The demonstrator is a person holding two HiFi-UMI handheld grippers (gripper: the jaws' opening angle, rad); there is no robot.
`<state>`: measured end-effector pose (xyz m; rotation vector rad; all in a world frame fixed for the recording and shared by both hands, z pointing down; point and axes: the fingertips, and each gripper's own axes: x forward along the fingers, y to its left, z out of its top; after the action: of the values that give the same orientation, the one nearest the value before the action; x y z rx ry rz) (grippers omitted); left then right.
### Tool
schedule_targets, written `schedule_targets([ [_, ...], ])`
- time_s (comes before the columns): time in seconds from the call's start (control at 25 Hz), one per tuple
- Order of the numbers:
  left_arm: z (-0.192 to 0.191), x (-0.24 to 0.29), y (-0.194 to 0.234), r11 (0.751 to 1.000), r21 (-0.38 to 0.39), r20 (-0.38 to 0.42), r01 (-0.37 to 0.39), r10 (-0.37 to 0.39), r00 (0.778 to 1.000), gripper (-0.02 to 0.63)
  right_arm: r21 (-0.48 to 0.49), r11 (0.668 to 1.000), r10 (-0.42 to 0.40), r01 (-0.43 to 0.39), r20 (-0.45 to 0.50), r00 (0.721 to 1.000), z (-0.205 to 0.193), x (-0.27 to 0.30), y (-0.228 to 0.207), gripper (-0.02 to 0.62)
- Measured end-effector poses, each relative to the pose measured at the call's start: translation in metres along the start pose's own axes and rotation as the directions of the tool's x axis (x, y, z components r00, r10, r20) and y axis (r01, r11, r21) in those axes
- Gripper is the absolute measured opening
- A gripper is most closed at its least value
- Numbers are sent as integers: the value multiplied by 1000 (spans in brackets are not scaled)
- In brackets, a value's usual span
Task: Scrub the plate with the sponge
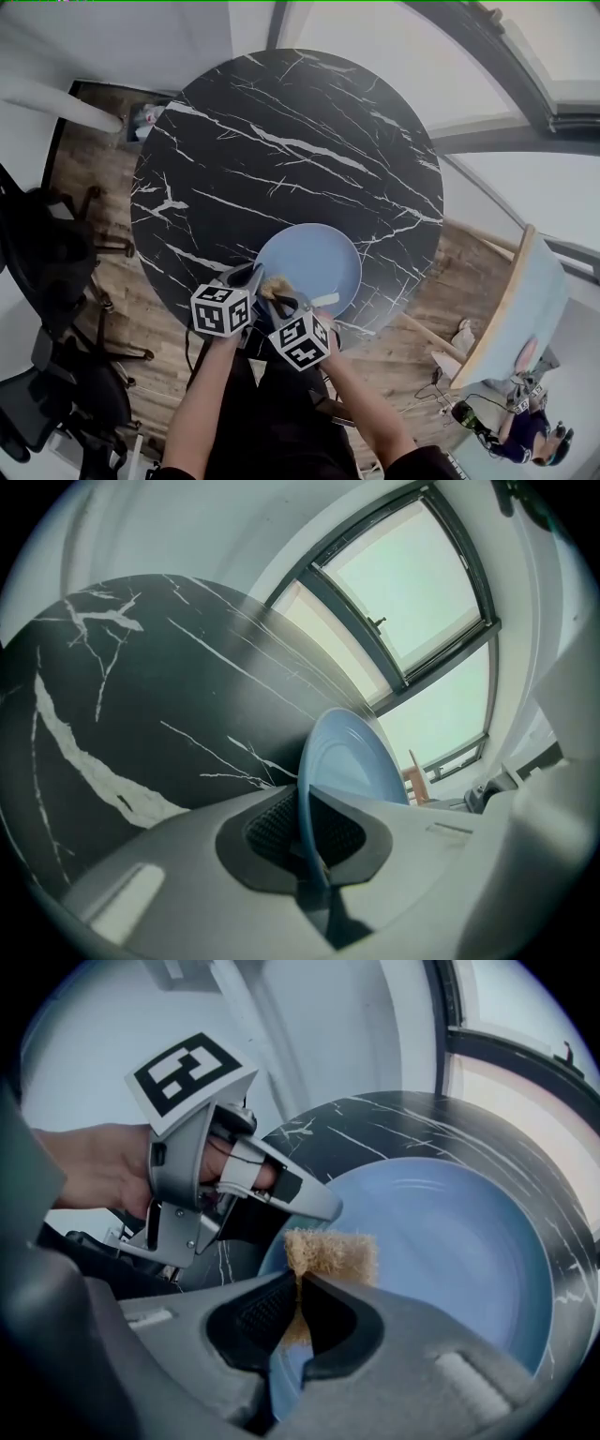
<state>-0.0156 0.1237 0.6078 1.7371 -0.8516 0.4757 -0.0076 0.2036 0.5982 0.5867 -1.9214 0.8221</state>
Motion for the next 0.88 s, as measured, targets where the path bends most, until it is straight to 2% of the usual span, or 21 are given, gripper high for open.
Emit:
schedule_targets([
  [0.16, 1, 0, -1, 1000, 29, -14, -2, 3, 1000, 17, -1, 1000, -3, 3, -6, 1000, 0, 6, -2, 23],
  [0.4, 0, 0, 0, 1000, 15, -23, 17, -16, 1000, 17, 13, 1000, -4, 4, -1, 1000, 0, 5, -9, 21],
  [0.56, 0, 0, -1, 1000, 29, -25, 10, -9, 1000, 17, 10, 999, -46, 46, 4, 999, 1, 1, -22, 21],
  [0.88, 0, 1, -1, 999, 31, -34, 8, -7, 999, 18, 69, 994, -82, 80, 21, 996, 1, -12, -55, 21],
])
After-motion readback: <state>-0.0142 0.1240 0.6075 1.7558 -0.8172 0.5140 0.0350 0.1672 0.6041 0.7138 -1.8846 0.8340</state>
